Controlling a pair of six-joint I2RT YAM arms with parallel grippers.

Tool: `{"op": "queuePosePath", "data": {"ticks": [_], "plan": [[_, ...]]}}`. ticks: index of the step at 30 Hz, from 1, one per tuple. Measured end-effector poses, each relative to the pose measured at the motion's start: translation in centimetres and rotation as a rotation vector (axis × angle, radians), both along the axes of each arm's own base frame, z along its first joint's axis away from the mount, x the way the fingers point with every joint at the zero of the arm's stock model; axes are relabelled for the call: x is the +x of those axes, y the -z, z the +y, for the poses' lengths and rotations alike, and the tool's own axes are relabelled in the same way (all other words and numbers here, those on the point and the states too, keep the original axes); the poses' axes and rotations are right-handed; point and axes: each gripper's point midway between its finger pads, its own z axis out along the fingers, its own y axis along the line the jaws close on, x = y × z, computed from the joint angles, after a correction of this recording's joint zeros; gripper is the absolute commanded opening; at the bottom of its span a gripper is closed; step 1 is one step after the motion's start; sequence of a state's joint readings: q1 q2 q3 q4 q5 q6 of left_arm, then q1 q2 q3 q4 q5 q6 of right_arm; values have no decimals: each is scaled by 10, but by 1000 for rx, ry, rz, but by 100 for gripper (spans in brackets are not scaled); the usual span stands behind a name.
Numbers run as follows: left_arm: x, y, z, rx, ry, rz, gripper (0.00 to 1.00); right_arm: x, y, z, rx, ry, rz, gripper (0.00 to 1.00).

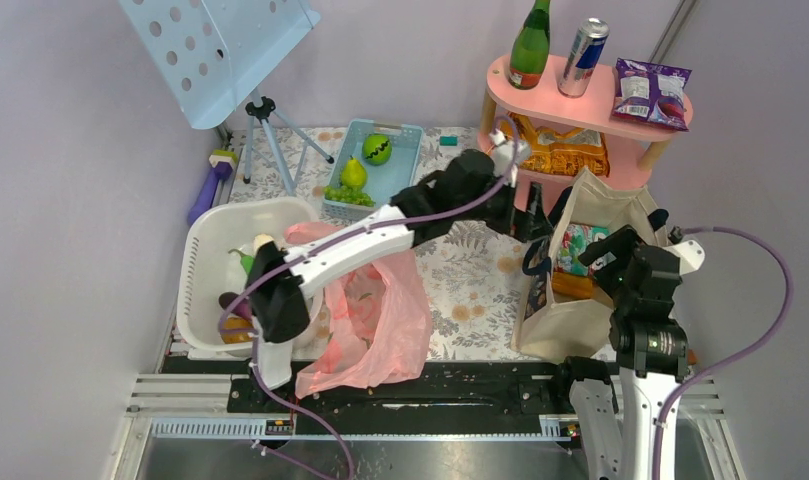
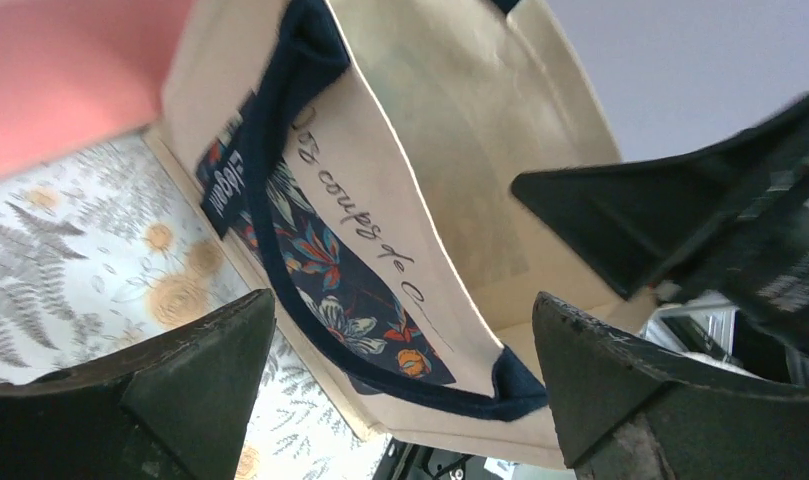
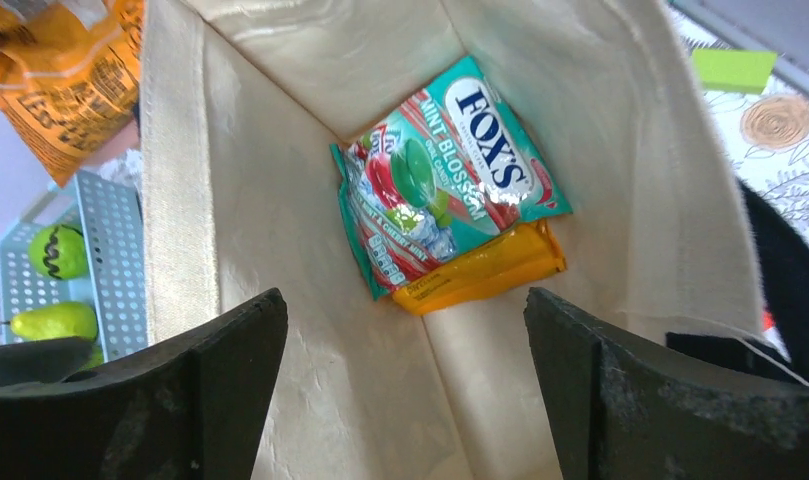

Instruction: Untie the knot of the grocery bags and take out the mixed food

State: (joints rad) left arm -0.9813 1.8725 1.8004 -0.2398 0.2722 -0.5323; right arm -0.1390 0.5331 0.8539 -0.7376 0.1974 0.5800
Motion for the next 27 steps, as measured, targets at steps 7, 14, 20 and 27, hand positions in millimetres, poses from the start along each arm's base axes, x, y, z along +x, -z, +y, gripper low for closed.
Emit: {"op": "queuePosePath", "data": {"ticks": [7, 14, 20, 27], "plan": [[-27, 53, -42, 97, 98, 102, 96, -6, -33, -5, -41, 20, -114, 97], [-51, 81, -53, 132, 225, 138, 0, -3, -47, -3, -53, 4, -162, 97], [-43, 72, 7, 305, 233, -154, 0, 10, -46, 18, 19, -97, -223, 88], [-35, 25, 82, 373, 230, -472, 0, 21, 24, 50, 204, -205, -80, 87]]}}
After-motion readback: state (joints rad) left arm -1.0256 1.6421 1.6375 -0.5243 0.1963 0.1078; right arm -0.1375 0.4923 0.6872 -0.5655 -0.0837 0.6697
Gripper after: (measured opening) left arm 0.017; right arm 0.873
